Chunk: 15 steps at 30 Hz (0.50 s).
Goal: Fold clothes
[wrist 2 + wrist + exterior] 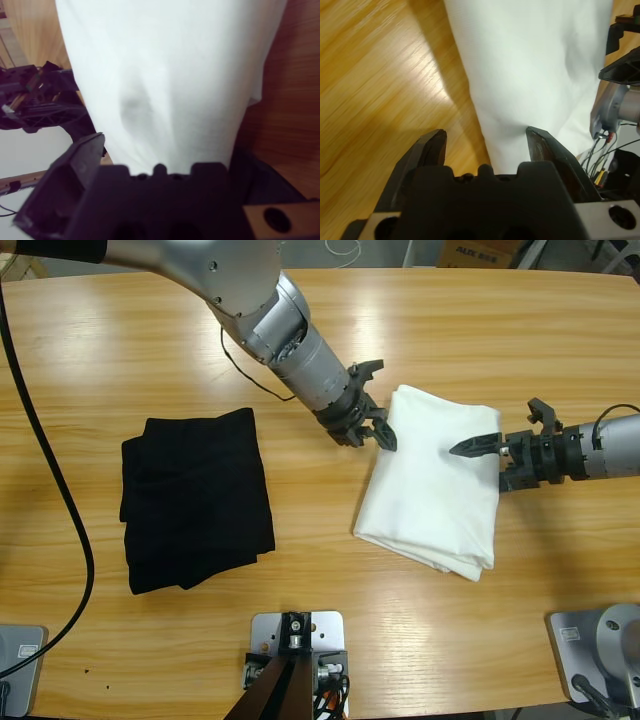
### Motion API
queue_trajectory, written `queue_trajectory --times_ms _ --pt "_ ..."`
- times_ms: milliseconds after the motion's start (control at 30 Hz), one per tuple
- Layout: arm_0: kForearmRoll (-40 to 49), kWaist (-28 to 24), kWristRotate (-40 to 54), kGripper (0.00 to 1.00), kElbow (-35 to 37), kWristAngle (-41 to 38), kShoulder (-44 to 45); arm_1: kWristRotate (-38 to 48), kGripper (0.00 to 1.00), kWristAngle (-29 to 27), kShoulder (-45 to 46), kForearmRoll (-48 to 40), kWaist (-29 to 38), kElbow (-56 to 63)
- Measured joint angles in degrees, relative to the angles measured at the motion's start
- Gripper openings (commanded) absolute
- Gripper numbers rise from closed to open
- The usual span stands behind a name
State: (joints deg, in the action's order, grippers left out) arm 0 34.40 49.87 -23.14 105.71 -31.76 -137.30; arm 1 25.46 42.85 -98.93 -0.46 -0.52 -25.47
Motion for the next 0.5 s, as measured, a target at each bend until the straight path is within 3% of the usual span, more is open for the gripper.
queue_trajectory --times_ms 133,167,400,500 --pt "-0.6 0.2 -0.1 0.977 -0.2 -0.8 0.0 0.0 0.987 0.0 -0.1 -0.2 0.0 0.0" --pt "-1.7 0.2 -0.5 0.993 -1.1 -1.4 0.1 0.0 0.987 0.0 -0.2 -0.2 0.0 0.0" --pt "-26.9 -2.2 -8.3 0.983 -21.9 -8.9 5.6 0.0 0.987 0.0 -0.2 -0.2 0.0 0.0" --pt "-35.6 -2.5 -11.3 0.965 -26.7 -10.2 6.4 0.0 0.987 0.0 -0.2 -0.3 0.0 0.0"
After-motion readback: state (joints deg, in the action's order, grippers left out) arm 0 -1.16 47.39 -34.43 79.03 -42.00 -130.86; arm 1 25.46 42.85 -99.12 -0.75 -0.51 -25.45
